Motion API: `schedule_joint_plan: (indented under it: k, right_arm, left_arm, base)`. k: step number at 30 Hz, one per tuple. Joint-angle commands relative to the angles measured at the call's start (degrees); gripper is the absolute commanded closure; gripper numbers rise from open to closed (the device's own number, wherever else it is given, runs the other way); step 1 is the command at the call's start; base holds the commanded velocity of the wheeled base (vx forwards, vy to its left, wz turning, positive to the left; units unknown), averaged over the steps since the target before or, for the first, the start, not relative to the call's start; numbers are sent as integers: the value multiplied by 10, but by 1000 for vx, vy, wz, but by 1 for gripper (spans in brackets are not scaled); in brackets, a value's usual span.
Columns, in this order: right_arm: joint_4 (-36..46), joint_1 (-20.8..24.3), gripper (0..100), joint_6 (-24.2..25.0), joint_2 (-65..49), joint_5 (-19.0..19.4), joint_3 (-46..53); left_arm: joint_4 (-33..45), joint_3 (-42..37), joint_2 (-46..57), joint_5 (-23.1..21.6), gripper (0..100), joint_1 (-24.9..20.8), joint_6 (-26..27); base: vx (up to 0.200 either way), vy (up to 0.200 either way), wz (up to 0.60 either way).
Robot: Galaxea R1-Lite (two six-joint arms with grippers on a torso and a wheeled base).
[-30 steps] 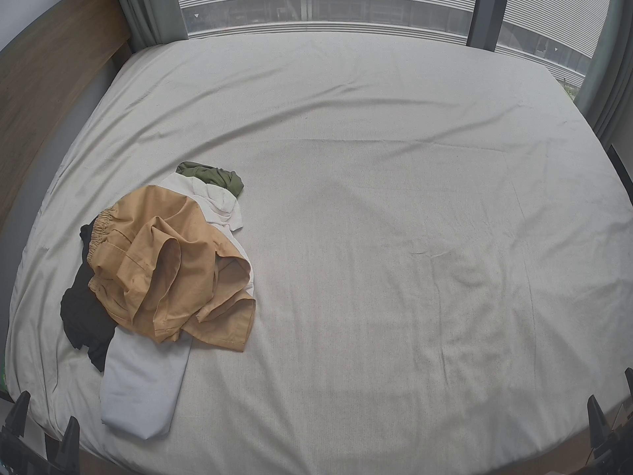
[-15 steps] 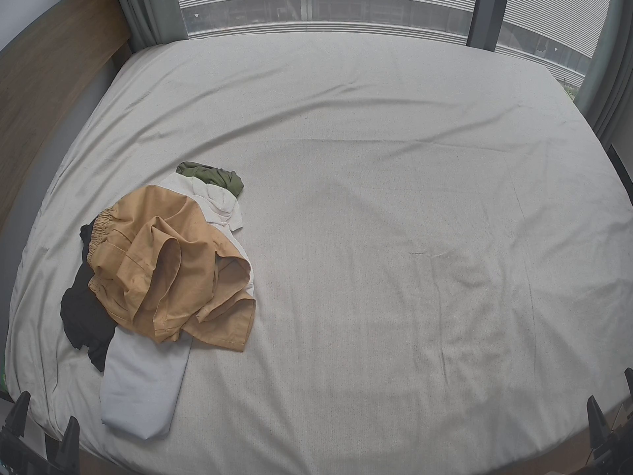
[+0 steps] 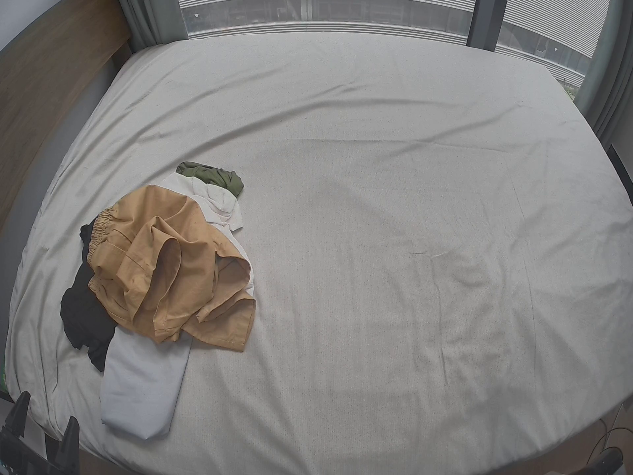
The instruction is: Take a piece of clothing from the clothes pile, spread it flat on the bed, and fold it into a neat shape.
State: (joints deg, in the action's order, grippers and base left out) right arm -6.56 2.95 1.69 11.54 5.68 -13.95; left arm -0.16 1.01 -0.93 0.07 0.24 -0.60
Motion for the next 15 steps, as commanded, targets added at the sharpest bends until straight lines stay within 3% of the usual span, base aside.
schedule_joint_plan:
  k: [1, 10, 15]
  right_arm:
    - [-11, 42, 0, 52, 101, 19, -7]
    - [-16, 57, 0, 101, 220, 65, -79]
    - [-18, 59, 0, 105, 276, 67, -105]
  left_arm:
    - [0, -10, 9, 0, 0, 0, 1]
    - [0, -10, 9, 0, 0, 0, 0]
    - [0, -10, 9, 0, 0, 0, 0]
  base:
    - [0, 0, 0]
    - [0, 0, 0]
    - [0, 0, 0]
